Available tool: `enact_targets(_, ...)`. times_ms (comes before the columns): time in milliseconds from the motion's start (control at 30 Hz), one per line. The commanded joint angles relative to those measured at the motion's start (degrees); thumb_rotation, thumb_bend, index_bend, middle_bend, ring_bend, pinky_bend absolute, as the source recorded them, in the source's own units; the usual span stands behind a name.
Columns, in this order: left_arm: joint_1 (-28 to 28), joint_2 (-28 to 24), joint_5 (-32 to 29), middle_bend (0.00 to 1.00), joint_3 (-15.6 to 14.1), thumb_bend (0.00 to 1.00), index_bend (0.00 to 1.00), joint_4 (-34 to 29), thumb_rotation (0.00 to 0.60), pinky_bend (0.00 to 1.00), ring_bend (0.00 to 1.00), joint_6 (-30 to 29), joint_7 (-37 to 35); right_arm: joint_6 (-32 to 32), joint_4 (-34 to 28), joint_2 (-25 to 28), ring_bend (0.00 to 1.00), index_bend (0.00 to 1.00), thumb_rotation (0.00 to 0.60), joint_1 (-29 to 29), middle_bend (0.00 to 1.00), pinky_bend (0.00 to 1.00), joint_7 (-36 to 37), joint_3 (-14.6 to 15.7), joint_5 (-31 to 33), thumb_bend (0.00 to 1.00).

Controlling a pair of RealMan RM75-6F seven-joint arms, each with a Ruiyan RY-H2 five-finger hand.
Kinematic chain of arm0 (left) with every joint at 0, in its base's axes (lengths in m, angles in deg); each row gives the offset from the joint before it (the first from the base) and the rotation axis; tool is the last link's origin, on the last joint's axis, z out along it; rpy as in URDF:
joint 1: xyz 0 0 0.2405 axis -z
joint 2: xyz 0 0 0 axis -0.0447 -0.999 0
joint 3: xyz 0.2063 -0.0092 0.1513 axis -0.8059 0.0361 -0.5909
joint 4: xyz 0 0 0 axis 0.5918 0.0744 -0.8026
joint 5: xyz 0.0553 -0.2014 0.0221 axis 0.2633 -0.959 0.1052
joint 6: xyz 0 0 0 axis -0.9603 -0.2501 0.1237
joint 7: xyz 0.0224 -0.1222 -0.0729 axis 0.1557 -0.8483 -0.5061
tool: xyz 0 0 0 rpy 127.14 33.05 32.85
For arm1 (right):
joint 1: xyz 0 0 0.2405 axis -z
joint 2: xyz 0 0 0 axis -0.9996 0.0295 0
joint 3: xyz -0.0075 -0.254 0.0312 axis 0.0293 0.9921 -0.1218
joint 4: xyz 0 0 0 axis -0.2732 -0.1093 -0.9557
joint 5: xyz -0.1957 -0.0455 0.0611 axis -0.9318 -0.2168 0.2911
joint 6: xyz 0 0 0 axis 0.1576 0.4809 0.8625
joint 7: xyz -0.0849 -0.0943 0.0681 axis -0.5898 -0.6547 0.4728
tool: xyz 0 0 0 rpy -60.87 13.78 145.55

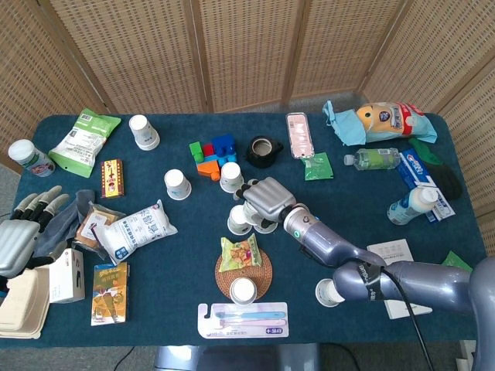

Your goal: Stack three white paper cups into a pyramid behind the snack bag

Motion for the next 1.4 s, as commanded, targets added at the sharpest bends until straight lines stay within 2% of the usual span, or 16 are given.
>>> enact_targets(33, 0.02, 0.04, 0.07, 0.00, 0.05, 0.43, 0.00, -0.02, 0.600, 0.03, 0.00, -0.08, -0.05, 0.20, -0.22, 0.30, 0.17, 0.18, 0.600, -0.16, 0.21, 0.53, 0.06, 0.10, -0.02, 0.48)
enact_targets(333, 0.02, 0.12, 0.23, 0.00, 0.16, 0.43, 0.00, 0.05, 0.600, 0.02, 0.00, -0.36, -0.22, 0.92, -1.24, 1.68, 0.12, 0.07, 0.600, -0.84, 0.19, 0.48, -0.29, 1.01, 0.32, 0.47)
enact_targets(500, -0.07, 0.25, 0.39, 0.00, 0.11, 0.43, 0.00, 0.10, 0.600, 0.00, 0.00, -0.55, -0.16, 1.41, -2.00, 2.54, 0.09, 0.01, 0.600, -1.11, 0.13, 0.44, 0.26, 0.99, 0.44, 0.47)
enact_targets(667, -0.11, 0.32, 0.56, 0.00, 0.11, 0.43, 0.00, 0.03, 0.600, 0.00, 0.00, -0.74, -0.11, 1.80, -2.37, 3.43, 0.07, 0.00, 0.597, -1.38, 0.11, 0.37, 0.44, 1.30, 0.26, 0.48)
enact_targets(733, -0.16, 0.30, 0.67, 0.00, 0.07, 0.43, 0.00, 0.02, 0.600, 0.00, 0.00, -0.84, -0.15, 1.87, -2.60, 3.82, 0.06, 0.00, 0.583, -1.44, 0.09, 0.33, 0.74, 1.31, 0.45, 0.48)
enact_targets(900, -0.23, 0.28, 0.87, 0.00, 0.02, 0.43, 0.00, 0.01, 0.600, 0.00, 0.00, -1.00, -0.25, 1.30, -2.92, 4.24, 0.04, 0.00, 0.504, -1.05, 0.06, 0.17, 1.67, 1.15, 0.45, 0.48)
enact_targets(1000, -0.30, 0.20, 0.97, 0.00, -0.01, 0.43, 0.00, -0.02, 0.600, 0.00, 0.00, -1.14, -0.28, 0.92, -3.03, 4.55, 0.03, 0.00, 0.448, -0.76, 0.06, 0.14, 2.19, 0.99, 0.35, 0.48)
enact_targets(1100, -0.42, 0.13, 0.89, 0.00, 0.05, 0.43, 0.00, -0.10, 0.600, 0.00, 0.00, -1.41, -0.15, 0.46, -3.30, 4.87, 0.03, 0.00, 0.419, -0.52, 0.06, 0.14, 2.62, 0.82, 0.45, 0.49)
enact_targets(1333, -0.65, -0.18, 0.90, 0.00, 0.12, 0.43, 0.00, -0.38, 0.600, 0.00, 0.00, -1.88, -0.22, -1.40, -3.93, 6.42, 0.03, 0.00, 0.404, 0.79, 0.07, 0.14, 4.50, -0.21, 1.10, 0.51)
enact_targets(1367, -0.71, -0.23, 0.82, 0.00, 0.18, 0.43, 0.00, -0.42, 0.600, 0.00, 0.00, -2.00, -0.28, -2.01, -3.90, 6.67, 0.03, 0.00, 0.407, 1.13, 0.07, 0.14, 4.70, -0.33, 1.22, 0.51)
enact_targets(1400, -0.77, -0.28, 0.73, 0.00, 0.22, 0.43, 0.00, -0.45, 0.600, 0.00, 0.00, -2.12, -0.33, -2.74, -3.85, 6.90, 0.03, 0.00, 0.436, 1.50, 0.07, 0.14, 4.88, -0.44, 1.38, 0.52)
